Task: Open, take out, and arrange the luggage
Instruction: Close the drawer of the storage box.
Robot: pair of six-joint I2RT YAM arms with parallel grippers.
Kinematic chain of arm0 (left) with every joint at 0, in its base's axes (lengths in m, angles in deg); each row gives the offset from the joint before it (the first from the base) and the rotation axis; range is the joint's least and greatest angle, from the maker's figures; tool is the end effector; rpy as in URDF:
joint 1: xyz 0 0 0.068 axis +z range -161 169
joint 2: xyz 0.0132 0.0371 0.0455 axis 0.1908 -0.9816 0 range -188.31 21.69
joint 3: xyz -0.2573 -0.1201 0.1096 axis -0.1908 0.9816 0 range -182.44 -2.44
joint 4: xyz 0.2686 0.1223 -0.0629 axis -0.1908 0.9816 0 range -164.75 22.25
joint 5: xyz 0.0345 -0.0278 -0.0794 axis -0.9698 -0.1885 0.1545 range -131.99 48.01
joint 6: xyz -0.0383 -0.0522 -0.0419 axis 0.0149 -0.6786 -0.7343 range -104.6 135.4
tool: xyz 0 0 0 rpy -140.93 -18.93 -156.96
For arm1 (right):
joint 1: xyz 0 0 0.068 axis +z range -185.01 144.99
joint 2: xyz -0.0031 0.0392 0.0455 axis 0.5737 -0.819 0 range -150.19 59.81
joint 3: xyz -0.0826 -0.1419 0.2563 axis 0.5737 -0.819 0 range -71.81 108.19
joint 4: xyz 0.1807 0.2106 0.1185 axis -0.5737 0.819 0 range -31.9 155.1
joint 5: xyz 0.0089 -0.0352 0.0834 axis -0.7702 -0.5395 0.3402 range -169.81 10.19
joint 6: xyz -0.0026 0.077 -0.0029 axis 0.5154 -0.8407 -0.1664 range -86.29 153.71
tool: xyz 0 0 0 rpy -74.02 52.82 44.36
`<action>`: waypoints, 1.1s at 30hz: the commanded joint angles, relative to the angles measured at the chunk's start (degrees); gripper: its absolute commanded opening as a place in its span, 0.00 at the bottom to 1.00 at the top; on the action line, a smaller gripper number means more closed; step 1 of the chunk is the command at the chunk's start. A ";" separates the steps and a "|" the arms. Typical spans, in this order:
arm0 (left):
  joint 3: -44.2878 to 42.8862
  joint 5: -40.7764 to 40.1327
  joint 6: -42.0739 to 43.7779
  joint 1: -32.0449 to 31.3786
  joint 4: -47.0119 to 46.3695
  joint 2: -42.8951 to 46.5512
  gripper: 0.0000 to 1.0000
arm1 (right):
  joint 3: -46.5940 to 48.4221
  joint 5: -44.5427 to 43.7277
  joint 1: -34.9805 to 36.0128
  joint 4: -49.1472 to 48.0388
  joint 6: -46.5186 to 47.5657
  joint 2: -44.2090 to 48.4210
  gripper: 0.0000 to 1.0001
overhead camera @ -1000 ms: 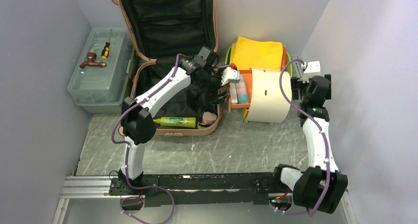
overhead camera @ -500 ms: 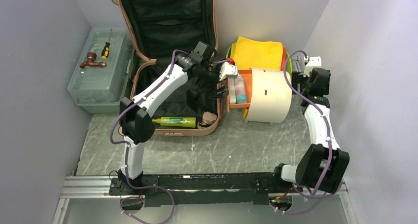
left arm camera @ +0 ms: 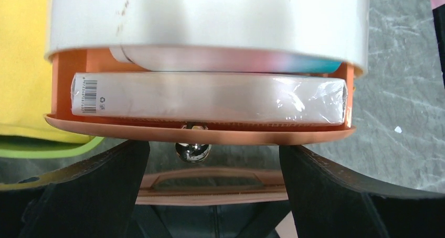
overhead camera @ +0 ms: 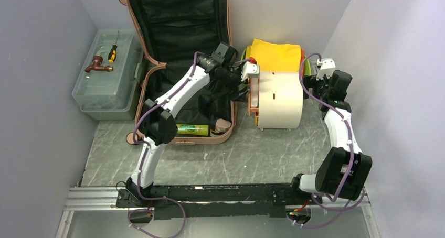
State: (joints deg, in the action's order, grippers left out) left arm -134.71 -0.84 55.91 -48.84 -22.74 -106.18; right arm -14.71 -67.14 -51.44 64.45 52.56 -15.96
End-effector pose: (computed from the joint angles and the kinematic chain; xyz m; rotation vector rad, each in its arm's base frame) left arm 0.4216 -0.3822 0.3382 1.6867 1.5479 -0.8296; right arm 0.3531 -0.0891 0.3073 -0.1830 1.9918 -0.1740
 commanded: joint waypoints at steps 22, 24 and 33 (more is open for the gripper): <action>3.07 -4.78 -22.46 -8.03 -12.76 4.92 1.00 | 5.12 -23.61 0.79 4.09 1.94 5.55 1.00; 6.26 -7.70 -21.38 -7.99 -13.16 7.71 0.99 | 6.80 -23.19 0.71 5.62 1.14 7.97 1.00; 14.16 -4.08 -19.03 -1.86 -14.75 12.16 0.99 | 0.09 -7.33 0.79 3.61 -4.03 19.90 1.00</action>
State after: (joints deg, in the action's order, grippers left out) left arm -120.85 -9.80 34.29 -53.92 -35.47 -96.43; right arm -9.53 -83.49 -50.82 71.29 50.95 0.52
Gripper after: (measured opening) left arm 0.994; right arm 0.994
